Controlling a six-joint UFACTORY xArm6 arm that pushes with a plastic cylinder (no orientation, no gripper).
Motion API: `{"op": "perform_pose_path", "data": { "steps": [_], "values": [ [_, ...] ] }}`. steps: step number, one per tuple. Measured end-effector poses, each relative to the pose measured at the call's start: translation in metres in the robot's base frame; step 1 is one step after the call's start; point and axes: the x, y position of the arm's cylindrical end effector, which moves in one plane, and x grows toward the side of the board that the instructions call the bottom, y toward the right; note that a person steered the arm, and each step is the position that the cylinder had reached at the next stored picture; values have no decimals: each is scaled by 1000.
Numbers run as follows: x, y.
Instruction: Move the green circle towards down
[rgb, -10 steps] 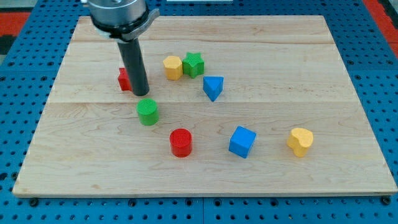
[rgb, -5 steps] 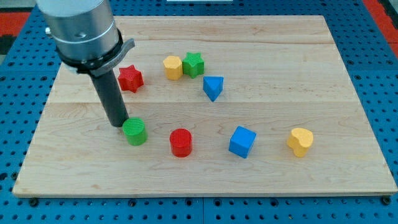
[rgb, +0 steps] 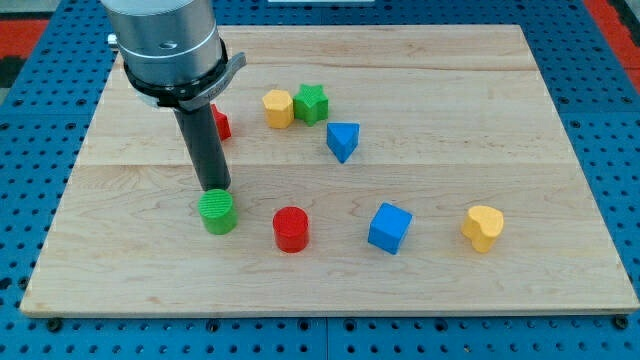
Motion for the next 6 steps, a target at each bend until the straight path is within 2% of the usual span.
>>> {"op": "perform_pose_path", "data": {
  "steps": [6],
  "values": [
    [28, -1]
  ]
}}
